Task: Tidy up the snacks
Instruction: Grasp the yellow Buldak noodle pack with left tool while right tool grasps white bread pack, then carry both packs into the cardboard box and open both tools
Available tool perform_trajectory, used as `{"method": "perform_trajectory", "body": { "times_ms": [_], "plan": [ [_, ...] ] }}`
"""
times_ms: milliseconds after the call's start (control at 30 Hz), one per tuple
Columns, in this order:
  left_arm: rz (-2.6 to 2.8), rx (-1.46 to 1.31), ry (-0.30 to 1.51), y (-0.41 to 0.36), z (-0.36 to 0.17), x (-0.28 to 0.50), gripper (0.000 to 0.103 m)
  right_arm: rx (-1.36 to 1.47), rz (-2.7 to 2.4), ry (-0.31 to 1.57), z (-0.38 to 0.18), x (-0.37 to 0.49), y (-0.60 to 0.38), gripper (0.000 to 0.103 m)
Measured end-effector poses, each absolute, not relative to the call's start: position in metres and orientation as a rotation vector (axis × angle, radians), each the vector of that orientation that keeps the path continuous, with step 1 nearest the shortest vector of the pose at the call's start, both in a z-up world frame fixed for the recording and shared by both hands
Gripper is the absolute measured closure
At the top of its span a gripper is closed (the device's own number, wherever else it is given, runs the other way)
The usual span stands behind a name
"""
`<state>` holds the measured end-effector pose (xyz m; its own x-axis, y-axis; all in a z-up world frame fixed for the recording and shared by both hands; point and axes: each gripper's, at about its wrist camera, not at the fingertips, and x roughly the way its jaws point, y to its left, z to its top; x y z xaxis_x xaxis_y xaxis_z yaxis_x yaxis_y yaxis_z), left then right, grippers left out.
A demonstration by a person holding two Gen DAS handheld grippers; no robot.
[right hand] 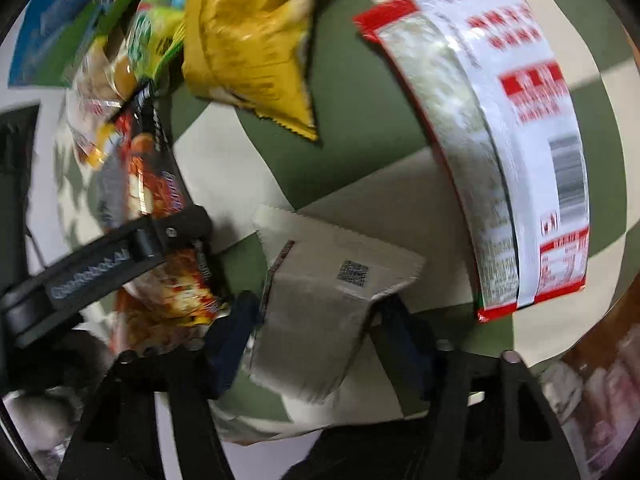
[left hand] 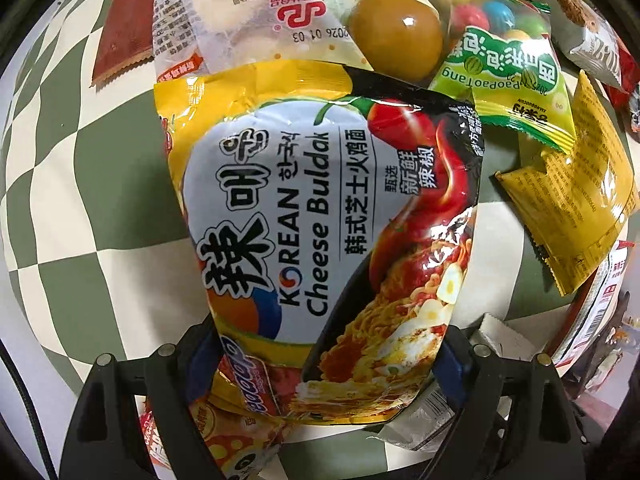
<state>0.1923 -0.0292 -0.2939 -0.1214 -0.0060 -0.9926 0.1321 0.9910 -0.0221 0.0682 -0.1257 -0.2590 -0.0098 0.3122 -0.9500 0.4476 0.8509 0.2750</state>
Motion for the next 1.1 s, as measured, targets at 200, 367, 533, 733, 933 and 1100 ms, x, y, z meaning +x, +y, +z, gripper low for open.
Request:
{"method": "perform_trajectory", "body": {
  "times_ms": [200, 367, 533, 733, 933, 1100],
  "plan": [
    [-0.132, 0.081, 1.671, -0.028, -0.306, 0.201, 0.015, 0.027, -0.081, 1.544, -0.232, 0.074, -0.099, 0.041],
    [-0.135, 0.085, 1.598, -0.026, -0.29, 0.192, 0.019, -0.083, -0.04, 1.53, -0.238, 0.067, -0.09, 0.04],
    [-0.151, 0.074, 1.632, -0.021, -0.292, 0.182, 0.018, -0.01, -0.068, 1.555, -0.262, 0.05, -0.088, 0.036],
    [-0.122, 0.125, 1.596, -0.022, -0.304, 0.2, 0.015, 0.021, -0.09, 1.566, -0.277, 0.037, -0.098, 0.041],
    [-0.086, 0.058, 1.534, -0.007, -0.279, 0.186, 0.017, 0.039, -0.069, 1.566, -0.272, 0.05, -0.109, 0.046],
    [-0.07, -0.019, 1.489, 0.006, -0.234, 0.169, 0.017, 0.055, 0.022, 1.526, -0.237, 0.04, -0.115, 0.046]
  ]
}}
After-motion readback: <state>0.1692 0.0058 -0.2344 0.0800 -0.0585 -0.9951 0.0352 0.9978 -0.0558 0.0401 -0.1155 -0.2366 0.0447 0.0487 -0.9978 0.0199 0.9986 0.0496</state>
